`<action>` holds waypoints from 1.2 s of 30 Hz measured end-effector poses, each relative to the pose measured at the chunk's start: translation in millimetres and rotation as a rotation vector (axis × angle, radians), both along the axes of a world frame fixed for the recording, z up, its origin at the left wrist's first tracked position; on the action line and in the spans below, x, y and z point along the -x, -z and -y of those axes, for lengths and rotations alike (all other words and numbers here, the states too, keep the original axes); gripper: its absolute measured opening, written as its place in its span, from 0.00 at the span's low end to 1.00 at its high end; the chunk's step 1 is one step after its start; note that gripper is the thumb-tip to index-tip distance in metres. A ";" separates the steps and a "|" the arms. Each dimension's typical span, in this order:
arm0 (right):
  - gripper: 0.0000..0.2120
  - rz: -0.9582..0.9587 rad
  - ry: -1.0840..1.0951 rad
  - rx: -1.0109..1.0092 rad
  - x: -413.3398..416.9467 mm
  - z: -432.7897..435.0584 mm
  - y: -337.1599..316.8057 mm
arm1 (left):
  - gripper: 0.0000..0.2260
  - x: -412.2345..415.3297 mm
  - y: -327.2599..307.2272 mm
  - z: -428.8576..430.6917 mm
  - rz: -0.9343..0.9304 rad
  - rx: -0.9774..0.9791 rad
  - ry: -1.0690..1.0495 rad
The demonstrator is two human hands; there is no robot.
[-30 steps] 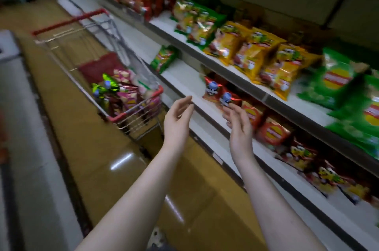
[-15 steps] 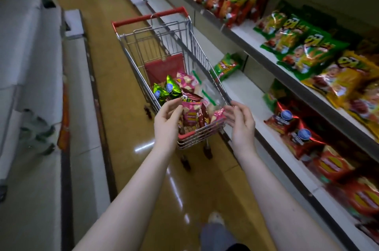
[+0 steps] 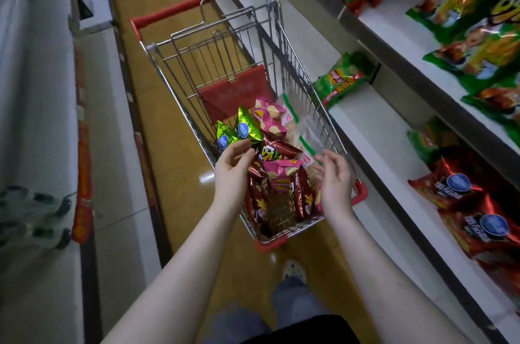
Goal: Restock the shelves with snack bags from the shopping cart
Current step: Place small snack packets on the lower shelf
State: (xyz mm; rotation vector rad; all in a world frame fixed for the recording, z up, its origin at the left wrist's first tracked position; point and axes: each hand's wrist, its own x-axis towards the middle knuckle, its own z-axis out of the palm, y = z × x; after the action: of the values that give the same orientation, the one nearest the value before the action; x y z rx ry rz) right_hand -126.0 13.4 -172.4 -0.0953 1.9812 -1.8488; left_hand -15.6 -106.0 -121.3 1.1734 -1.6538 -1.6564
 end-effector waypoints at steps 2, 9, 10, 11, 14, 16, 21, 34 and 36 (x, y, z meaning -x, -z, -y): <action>0.08 0.035 0.009 -0.027 10.8 9.1 11.0 | 0.07 14.4 9.5 13.6 0.027 -0.018 0.032; 0.07 0.127 0.099 -0.208 32.9 32.3 61.5 | 0.11 67.1 57.7 67.8 0.126 -0.084 0.164; 0.07 0.138 0.120 -0.225 32.7 32.9 66.8 | 0.11 74.0 64.6 73.9 0.146 -0.094 0.186; 0.08 0.138 0.129 -0.253 32.7 34.2 69.6 | 0.12 81.1 73.8 80.8 0.160 -0.108 0.199; 0.13 0.148 0.227 -0.370 31.6 43.4 85.3 | 0.16 111.1 113.4 107.9 0.301 -0.149 0.316; 0.13 0.141 0.276 -0.437 27.1 47.7 94.6 | 0.18 121.8 134.7 120.8 0.395 -0.135 0.360; 0.12 0.210 0.392 -0.534 15.5 57.9 126.6 | 0.22 144.3 180.7 148.3 0.565 -0.111 0.462; 0.12 0.236 0.428 -0.621 5.4 69.6 174.4 | 0.22 172.7 237.8 156.8 0.835 -0.112 0.483; 0.13 0.219 0.438 -0.627 2.6 69.2 176.9 | 0.23 168.0 242.8 154.1 0.822 -0.124 0.470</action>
State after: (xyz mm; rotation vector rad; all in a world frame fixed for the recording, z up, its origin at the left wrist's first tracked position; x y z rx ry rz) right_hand -128.6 -55.8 -349.2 0.7411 2.4430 -1.2853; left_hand -183.6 -260.2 -364.0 1.7872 -2.5052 -1.6562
